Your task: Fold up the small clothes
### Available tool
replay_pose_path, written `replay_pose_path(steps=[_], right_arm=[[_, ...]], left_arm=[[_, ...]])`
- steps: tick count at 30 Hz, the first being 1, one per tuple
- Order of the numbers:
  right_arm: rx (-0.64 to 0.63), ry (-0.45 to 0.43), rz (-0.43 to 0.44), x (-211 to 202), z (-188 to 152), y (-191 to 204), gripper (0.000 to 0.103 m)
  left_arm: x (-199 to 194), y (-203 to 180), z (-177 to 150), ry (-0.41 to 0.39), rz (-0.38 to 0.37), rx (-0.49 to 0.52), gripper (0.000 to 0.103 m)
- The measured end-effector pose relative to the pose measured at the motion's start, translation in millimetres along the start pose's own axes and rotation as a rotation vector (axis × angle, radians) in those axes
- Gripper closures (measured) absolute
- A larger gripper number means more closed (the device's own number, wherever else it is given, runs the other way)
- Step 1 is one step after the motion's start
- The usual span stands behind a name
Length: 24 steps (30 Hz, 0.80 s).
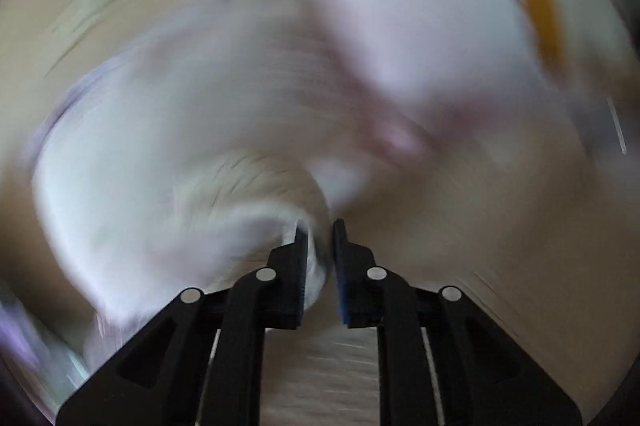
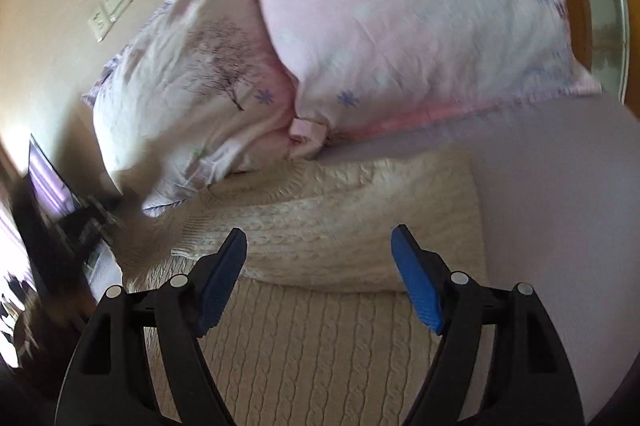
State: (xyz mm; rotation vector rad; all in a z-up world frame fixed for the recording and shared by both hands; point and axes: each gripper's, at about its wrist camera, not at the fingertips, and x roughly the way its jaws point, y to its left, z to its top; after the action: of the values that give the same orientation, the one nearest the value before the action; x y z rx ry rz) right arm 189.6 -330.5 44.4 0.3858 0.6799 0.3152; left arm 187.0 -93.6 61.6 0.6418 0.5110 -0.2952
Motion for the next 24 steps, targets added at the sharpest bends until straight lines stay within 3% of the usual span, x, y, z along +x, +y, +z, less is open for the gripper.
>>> replay_pose_path(steps=[2,3,7,9,13,16,18,21,24], right_arm=[[0.037,0.014,-0.005,-3,-4,-9,0.027],[0.048,0.014,-0.008,-6,-6,-14,0.027],[0.051,0.032,0.005,-9,-8,-18,0.029],[0.057,0.064,0.054,1,-7,-12,0.034],[0.092,0.158,0.118,41,-2,3,0.045],[0.207,0.197,0.072,75,11,-7,0.053],[0.257,0.160,0.010,84,22,-16,0.054],[0.193,0.125,-0.097,92,36,-21,0.059],[0.189,0.171,-0.054,104,38,-25,0.068]], left_arm=[[6,-51,-10,0.039,-0.026,0.156,0.089],[3,-56,-17,0.050,-0.037,0.152,0.088],[-25,-10,-40,0.063,-0.034,-0.059,0.060],[-46,20,-62,0.073,-0.004,-0.174,0.054],[-74,56,-106,0.140,0.060,-0.308,0.046],[-94,74,-133,0.168,0.019,-0.420,0.041],[-107,79,-152,0.170,-0.012,-0.480,0.039],[-118,78,-165,0.166,-0.098,-0.529,0.038],[-116,66,-170,0.167,-0.166,-0.540,0.035]])
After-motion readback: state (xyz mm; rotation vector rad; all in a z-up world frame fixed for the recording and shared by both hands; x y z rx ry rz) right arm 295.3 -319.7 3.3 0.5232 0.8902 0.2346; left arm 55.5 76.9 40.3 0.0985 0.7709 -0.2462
